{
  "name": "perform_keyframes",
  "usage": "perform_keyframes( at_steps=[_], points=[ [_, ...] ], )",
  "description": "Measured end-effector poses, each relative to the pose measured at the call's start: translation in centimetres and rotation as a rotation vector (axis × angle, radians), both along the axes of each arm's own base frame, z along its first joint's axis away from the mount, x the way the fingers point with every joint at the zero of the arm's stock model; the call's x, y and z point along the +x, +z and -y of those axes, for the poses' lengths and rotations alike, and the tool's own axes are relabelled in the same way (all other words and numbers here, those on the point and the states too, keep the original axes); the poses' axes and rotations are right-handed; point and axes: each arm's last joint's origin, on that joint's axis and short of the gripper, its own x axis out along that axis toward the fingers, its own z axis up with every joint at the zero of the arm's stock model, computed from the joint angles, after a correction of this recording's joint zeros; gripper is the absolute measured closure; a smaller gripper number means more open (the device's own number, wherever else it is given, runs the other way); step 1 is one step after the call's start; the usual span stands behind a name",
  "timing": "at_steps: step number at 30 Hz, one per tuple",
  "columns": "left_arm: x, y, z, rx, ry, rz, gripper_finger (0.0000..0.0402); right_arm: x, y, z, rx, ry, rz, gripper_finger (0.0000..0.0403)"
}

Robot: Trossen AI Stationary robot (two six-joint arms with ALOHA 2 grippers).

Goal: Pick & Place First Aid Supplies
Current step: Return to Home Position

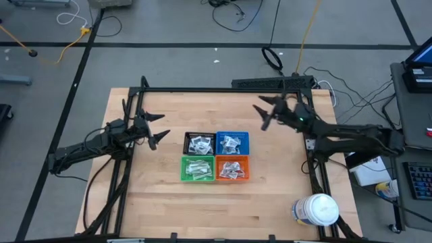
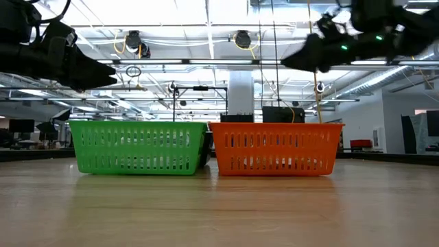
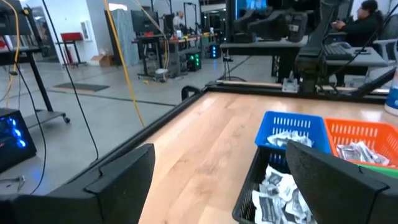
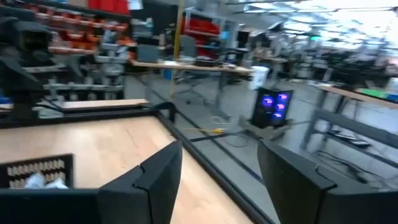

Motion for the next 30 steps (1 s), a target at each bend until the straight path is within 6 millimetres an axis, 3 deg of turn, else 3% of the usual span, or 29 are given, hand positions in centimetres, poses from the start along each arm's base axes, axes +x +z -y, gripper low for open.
perform_keyframes(
  at_steps=[5,11,14,23,30],
  points=[
    [0.0,0.0,0.0,0.000,0.002,-0.001,0.0036,-3.7,-1.9,-1.2,0.039,-0.027,0.089,0.0190],
    [0.0,0.0,0.0,0.000,0.002,0.000,0.0036,-6.2,-4.4,-2.3,0.032,-0.028,0.121,0.0165],
    [0.0,0.0,0.0,0.000,0.002,0.000,0.0037,-6.8,-5.4,-2.6,0.029,-0.024,0.121,0.0156],
    [0.0,0.0,0.0,0.000,0.002,0.000,0.0036,-7.6,-5.2,-3.0,0.045,-0.023,0.150,0.0159],
    [0.0,0.0,0.0,0.000,0.002,0.000,0.0036,-8.2,-6.2,-3.3,0.200,-0.022,0.111,0.0158]
  ],
)
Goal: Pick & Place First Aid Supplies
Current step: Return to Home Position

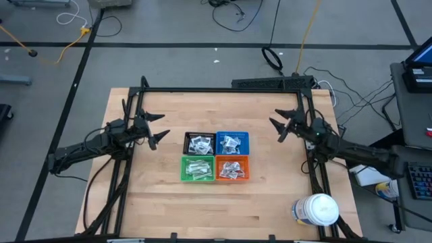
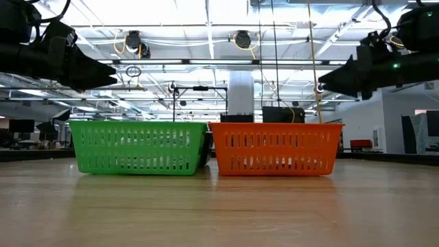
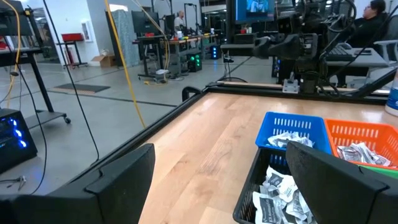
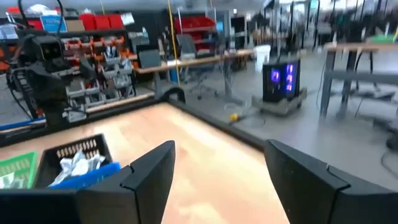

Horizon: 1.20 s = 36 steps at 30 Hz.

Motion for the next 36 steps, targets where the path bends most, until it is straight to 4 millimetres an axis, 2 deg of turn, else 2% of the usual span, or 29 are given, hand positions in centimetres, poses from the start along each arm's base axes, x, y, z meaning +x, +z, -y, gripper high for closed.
perform_keyframes(
  at_steps=[6,9,13,21,36],
  points=[
    [0.0,0.0,0.0,0.000,0.000,0.000,0.0036,-0.7,-1.1,-0.3,0.139,-0.002,-0.042,0.0162],
    [0.0,0.0,0.0,0.000,0.000,0.000,0.0036,-1.0,-1.2,-0.5,0.136,-0.002,-0.051,0.0161],
    [0.0,0.0,0.0,0.000,0.000,0.000,0.0036,-1.4,-0.7,-0.6,0.175,0.000,0.041,0.0159],
    [0.0,0.0,0.0,0.000,0.000,0.000,0.0036,-2.0,0.4,-0.9,0.113,0.011,0.163,0.0159],
    [0.0,0.0,0.0,0.000,0.000,0.000,0.0036,-2.0,0.5,-0.9,0.111,0.011,0.168,0.0160]
  ],
)
